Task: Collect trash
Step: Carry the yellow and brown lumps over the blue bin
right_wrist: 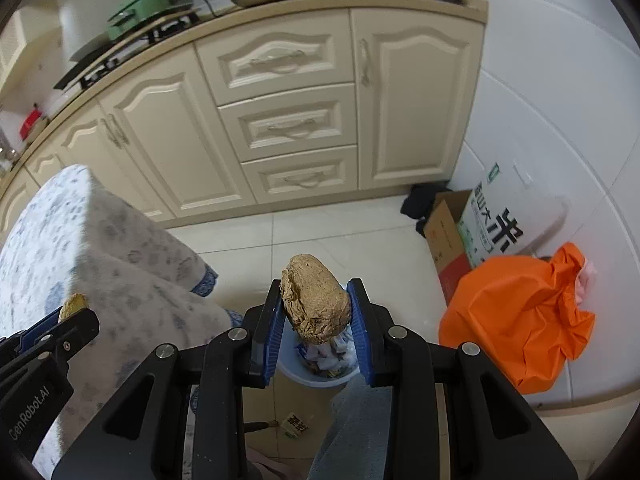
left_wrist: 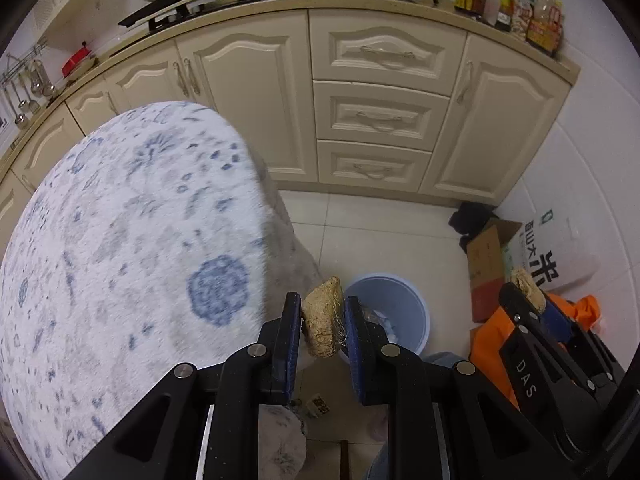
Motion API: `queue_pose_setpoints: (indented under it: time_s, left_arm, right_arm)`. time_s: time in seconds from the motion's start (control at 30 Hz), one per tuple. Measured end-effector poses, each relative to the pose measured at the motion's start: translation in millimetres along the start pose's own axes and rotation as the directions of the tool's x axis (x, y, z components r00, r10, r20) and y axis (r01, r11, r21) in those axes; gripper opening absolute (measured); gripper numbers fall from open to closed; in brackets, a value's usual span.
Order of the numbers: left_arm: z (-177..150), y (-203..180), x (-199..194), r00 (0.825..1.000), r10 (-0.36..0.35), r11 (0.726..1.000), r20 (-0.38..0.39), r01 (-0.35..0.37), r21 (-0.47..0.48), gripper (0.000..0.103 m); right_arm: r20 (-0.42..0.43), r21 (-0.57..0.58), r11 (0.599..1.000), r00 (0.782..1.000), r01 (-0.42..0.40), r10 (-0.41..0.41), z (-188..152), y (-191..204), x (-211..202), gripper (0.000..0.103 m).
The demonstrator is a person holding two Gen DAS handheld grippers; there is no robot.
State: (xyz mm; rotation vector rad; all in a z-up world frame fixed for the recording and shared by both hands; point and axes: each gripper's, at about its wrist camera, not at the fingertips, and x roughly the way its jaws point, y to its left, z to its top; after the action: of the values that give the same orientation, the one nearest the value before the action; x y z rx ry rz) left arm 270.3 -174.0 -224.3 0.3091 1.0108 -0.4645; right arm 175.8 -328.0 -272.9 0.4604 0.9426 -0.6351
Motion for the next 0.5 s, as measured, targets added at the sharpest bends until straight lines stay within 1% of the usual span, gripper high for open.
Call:
queue_pose_setpoints:
  time_s: [0.07,0.17,0.5]
  left_arm:
    - [5.0,-6.5,10.4,1.0,0.011,1.0,-0.013,-0.01,0.01,0.018]
    - [14.5,-15.5,31.2,0.999,-0.001,1.0,-0.05,0.002,0.018,0.018]
    - [45.8,-46.4,97.2,0.993,0.009,0.997,-0.118,0.001,0.083,0.018]
  right_arm:
    - [-0.012,0.013,1.0,1.0,0.009,-0.008,1.2,-6.3,6.0,0.031]
    - [-0.026,0.037,0.999,0.999,0.02,-0.019,3.3,-15.8,15.2,0.031]
    - [-0.074,0.092,0.994,0.996,0.05,-0.043,8.6,-42.9,45.0,0.031]
